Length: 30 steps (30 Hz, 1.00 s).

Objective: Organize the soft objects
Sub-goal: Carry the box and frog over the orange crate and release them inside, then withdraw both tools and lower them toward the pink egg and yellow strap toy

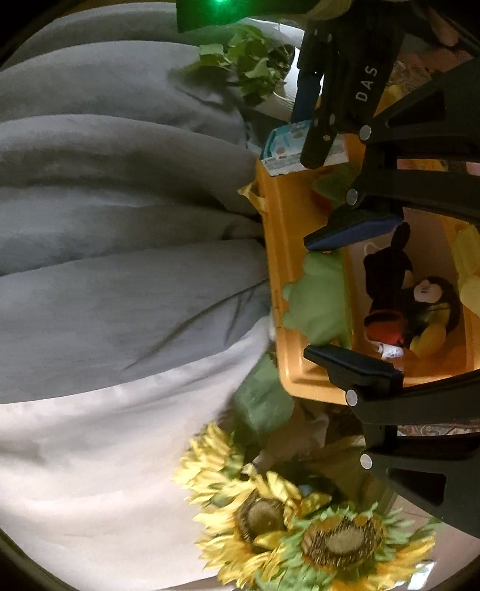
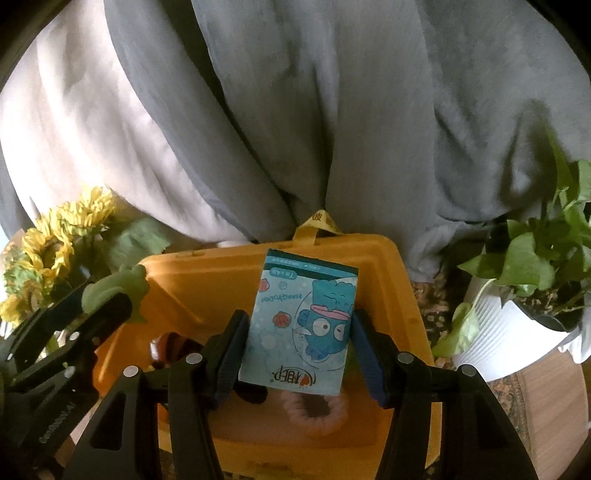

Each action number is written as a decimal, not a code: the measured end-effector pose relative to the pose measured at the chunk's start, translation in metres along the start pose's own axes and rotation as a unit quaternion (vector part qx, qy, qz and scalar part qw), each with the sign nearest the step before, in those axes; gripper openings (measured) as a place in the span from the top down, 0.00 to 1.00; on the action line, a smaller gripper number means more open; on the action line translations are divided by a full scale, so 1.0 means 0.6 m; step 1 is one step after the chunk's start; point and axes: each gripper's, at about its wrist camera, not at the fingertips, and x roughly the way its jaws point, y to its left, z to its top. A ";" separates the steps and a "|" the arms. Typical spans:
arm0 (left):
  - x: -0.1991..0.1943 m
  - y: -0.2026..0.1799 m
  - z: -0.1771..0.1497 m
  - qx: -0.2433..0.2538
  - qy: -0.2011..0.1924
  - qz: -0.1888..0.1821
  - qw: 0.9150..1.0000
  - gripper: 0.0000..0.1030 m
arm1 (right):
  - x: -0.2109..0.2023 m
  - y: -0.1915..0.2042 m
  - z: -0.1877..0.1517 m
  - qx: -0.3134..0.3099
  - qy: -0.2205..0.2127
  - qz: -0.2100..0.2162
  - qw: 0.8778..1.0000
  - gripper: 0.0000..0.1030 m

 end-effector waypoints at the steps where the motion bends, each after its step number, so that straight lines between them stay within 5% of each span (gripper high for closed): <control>1: 0.005 0.000 -0.001 0.000 0.006 -0.001 1.000 0.50 | 0.004 -0.001 0.001 0.001 0.006 0.000 1.000 0.44; 13: 0.034 0.000 -0.005 0.004 0.031 -0.003 1.000 0.43 | 0.037 -0.004 0.013 0.002 0.054 0.002 0.999 0.39; 30: -0.087 -0.040 0.002 0.024 -0.048 -0.004 0.999 0.37 | -0.091 -0.023 0.005 0.009 -0.035 -0.032 0.999 0.35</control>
